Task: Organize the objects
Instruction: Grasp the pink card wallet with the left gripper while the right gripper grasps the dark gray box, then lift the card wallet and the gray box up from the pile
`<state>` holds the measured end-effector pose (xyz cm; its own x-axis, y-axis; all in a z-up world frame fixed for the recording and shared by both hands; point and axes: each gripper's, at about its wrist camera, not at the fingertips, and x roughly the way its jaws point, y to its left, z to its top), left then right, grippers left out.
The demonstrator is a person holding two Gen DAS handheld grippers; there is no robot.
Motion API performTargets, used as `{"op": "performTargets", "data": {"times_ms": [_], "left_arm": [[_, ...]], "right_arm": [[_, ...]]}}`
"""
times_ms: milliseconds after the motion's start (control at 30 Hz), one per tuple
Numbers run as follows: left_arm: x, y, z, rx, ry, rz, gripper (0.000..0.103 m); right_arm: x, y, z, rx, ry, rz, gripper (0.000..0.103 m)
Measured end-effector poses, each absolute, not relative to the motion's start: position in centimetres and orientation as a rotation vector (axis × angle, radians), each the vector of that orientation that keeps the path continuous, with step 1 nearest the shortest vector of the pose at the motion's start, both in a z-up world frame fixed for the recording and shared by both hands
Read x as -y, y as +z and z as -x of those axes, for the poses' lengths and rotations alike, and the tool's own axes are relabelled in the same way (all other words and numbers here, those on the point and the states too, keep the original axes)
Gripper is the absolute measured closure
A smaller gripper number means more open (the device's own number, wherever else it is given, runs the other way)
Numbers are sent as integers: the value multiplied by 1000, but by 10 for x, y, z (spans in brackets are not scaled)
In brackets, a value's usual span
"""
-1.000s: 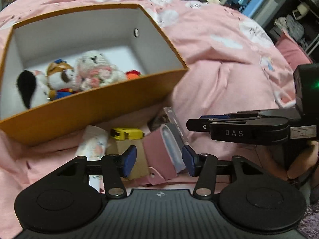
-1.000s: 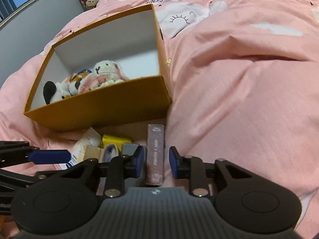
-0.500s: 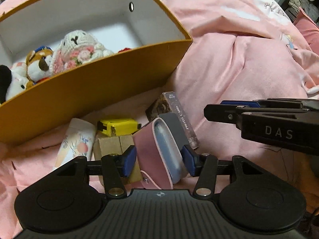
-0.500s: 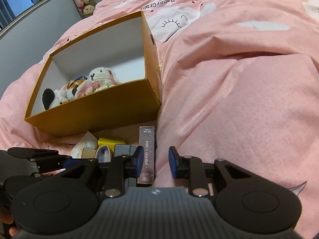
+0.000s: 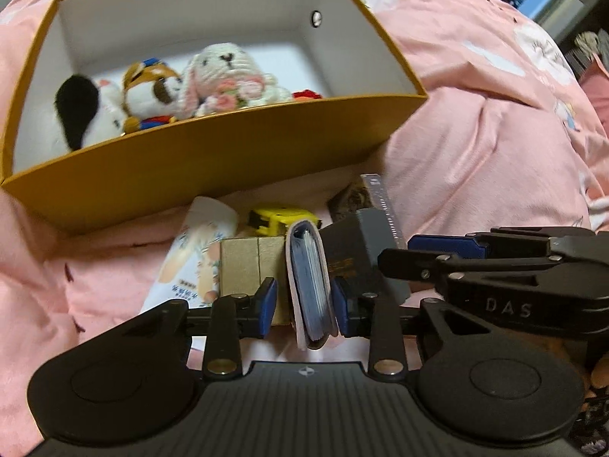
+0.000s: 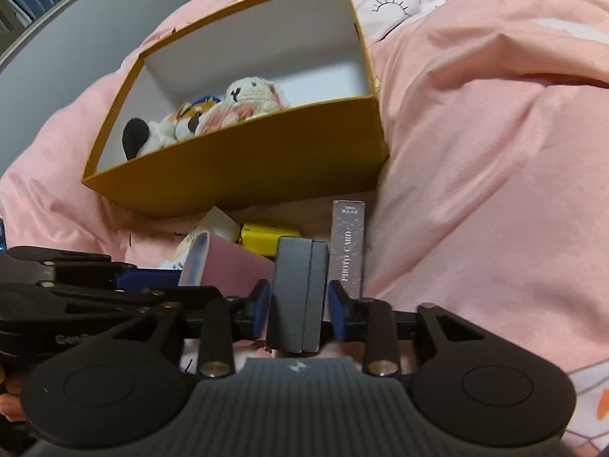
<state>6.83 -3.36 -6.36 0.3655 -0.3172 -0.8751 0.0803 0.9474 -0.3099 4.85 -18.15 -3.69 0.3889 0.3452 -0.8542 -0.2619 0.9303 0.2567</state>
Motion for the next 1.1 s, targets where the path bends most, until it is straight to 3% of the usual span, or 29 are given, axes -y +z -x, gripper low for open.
{"op": "performTargets", "data": {"times_ms": [533, 733, 1100], "left_arm": [[14, -75, -70, -1191, -264, 314, 67], [19, -71, -67, -1189, -270, 225, 67], [10, -70, -61, -1191, -281, 217, 68]], "right_arm": [[151, -51, -64, -1151, 414, 23, 61], [154, -47, -60, -1184, 420, 46, 65], [129, -52, -68, -1195, 413, 109, 61]]}}
